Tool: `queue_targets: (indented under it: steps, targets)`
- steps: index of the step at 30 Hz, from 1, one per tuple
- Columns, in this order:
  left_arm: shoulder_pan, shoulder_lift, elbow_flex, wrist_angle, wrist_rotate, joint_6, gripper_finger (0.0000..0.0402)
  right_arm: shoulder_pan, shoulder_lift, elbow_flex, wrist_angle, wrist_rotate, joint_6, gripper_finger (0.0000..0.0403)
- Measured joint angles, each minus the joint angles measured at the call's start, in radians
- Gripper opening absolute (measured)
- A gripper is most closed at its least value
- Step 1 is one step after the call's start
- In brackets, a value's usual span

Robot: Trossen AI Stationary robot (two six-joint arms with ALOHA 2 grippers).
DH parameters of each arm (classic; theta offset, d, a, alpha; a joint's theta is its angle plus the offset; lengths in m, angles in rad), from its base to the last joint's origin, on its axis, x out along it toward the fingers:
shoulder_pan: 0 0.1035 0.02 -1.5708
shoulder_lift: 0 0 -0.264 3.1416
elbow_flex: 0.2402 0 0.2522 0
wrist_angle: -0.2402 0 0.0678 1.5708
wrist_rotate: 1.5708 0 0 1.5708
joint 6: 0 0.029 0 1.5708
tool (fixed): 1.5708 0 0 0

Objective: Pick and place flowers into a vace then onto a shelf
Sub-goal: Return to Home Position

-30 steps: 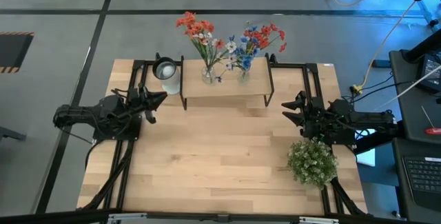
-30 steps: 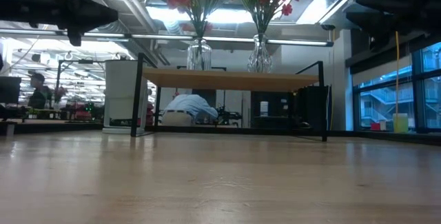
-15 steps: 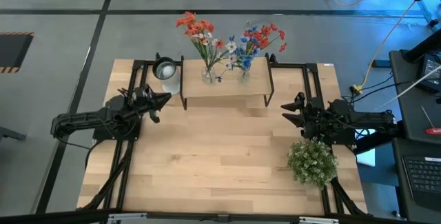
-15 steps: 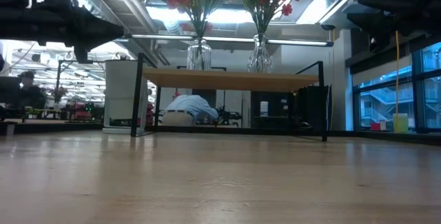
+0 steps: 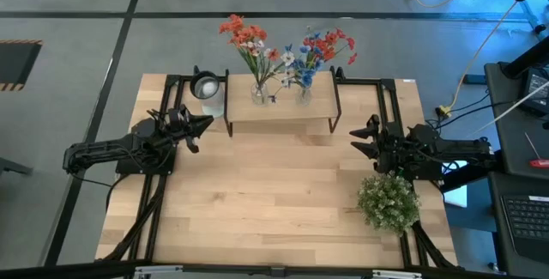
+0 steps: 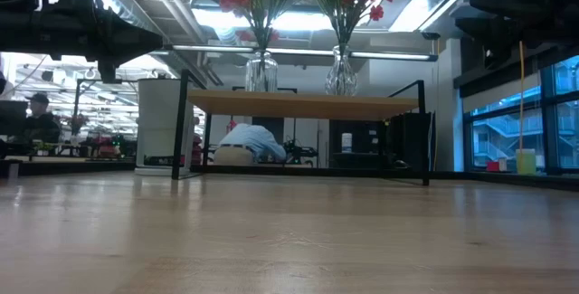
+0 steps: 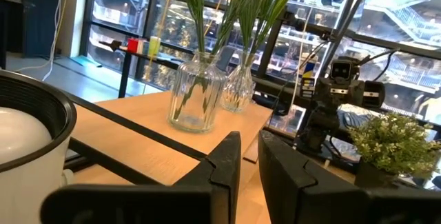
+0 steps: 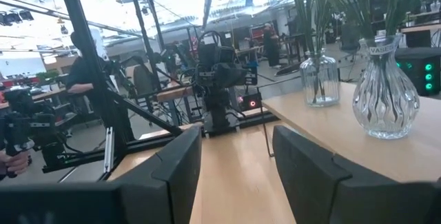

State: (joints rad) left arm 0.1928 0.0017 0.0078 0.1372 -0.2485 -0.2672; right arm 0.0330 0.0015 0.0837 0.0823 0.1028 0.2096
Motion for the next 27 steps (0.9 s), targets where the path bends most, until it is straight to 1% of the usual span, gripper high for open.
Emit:
queue_targets:
  steps: [5,8,11,15,17,20,24,27]
  targets:
    - [0.000,0.000,0.000,-0.007,0.000,0.000,0.0047,0.000,0.000,-0.077,0.084,0.001,0.005,0.0182]
    - [0.000,0.000,0.000,-0.007,0.000,0.000,0.0049,0.000,0.001,-0.076,0.094,0.001,-0.005,0.0182]
    - [0.000,0.000,0.000,-0.007,0.000,0.000,0.0049,0.000,0.001,-0.075,0.068,0.008,-0.006,0.0182]
    - [0.000,0.000,0.000,-0.007,0.000,0.000,0.0047,0.000,0.002,-0.075,-0.041,0.033,0.052,0.0182]
    - [0.000,0.000,0.000,-0.007,0.000,0.000,0.0048,0.000,0.008,-0.075,-0.037,0.035,0.051,0.0182]
    - [0.000,0.000,0.000,-0.007,0.000,0.000,0.0051,-0.001,0.008,-0.075,-0.036,0.037,0.017,0.0182]
    - [0.000,0.000,0.000,-0.007,0.000,0.000,0.0051,-0.003,0.008,-0.075,-0.036,0.038,-0.092,0.0182]
    - [0.000,0.000,0.000,-0.007,0.000,0.000,0.0048,-0.003,0.008,-0.075,-0.036,0.038,-0.109,0.0182]
